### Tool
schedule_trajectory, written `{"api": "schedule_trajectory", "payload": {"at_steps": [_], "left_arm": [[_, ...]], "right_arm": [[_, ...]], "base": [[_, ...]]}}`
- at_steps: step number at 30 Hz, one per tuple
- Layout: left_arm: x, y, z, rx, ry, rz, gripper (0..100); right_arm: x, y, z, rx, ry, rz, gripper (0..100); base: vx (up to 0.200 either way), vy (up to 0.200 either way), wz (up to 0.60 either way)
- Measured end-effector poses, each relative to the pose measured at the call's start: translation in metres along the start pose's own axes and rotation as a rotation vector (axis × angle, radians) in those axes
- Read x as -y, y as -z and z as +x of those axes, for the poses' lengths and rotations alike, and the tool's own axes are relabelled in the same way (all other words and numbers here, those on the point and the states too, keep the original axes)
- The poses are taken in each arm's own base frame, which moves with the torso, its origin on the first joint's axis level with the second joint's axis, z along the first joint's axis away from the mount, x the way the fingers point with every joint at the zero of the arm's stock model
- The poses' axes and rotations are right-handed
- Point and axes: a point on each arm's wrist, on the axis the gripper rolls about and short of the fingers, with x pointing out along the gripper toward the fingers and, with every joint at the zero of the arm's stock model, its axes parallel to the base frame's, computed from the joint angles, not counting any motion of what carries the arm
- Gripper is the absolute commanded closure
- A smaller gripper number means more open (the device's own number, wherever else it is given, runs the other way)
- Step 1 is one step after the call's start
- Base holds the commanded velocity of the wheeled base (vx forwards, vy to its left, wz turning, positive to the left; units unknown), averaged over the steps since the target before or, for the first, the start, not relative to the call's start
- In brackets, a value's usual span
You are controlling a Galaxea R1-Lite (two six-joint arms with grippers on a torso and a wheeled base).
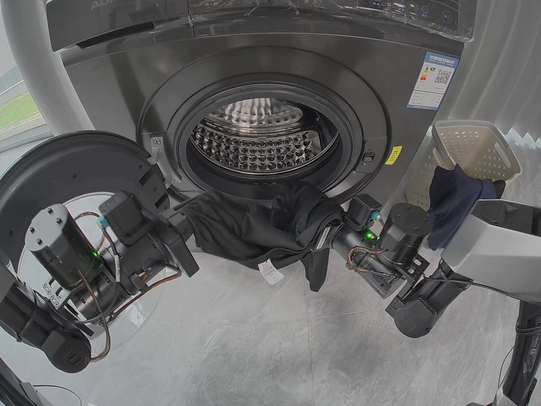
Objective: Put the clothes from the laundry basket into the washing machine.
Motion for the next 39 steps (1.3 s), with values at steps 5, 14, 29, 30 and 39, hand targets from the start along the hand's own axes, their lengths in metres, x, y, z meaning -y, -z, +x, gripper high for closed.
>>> {"api": "schedule_trajectory", "payload": {"at_steps": [5, 14, 29, 30, 39], "left_arm": [[-0.01, 0.03, -0.002, -0.118, -0.037, 0.01, 100], [-0.016, 0.073, -0.005, -0.289, -0.048, 0.026, 100], [-0.006, 0.1, -0.029, -0.456, 0.013, 0.038, 0], [-0.005, 0.102, -0.031, -0.471, 0.023, 0.04, 0], [0.002, 0.112, -0.044, -0.544, 0.059, 0.036, 0]], "right_arm": [[-0.01, -0.02, -0.009, 0.032, -0.023, 0.009, 100], [-0.04, -0.034, -0.017, 0.061, -0.1, 0.027, 100], [-0.042, -0.048, -0.012, 0.118, -0.101, 0.034, 100], [-0.042, -0.049, -0.011, 0.125, -0.093, 0.034, 100], [-0.043, -0.052, -0.008, 0.144, -0.073, 0.035, 100]], "base": [[0.0, 0.0, 0.0], [0.0, 0.0, 0.0], [0.0, 0.0, 0.0], [0.0, 0.0, 0.0], [0.0, 0.0, 0.0]]}}
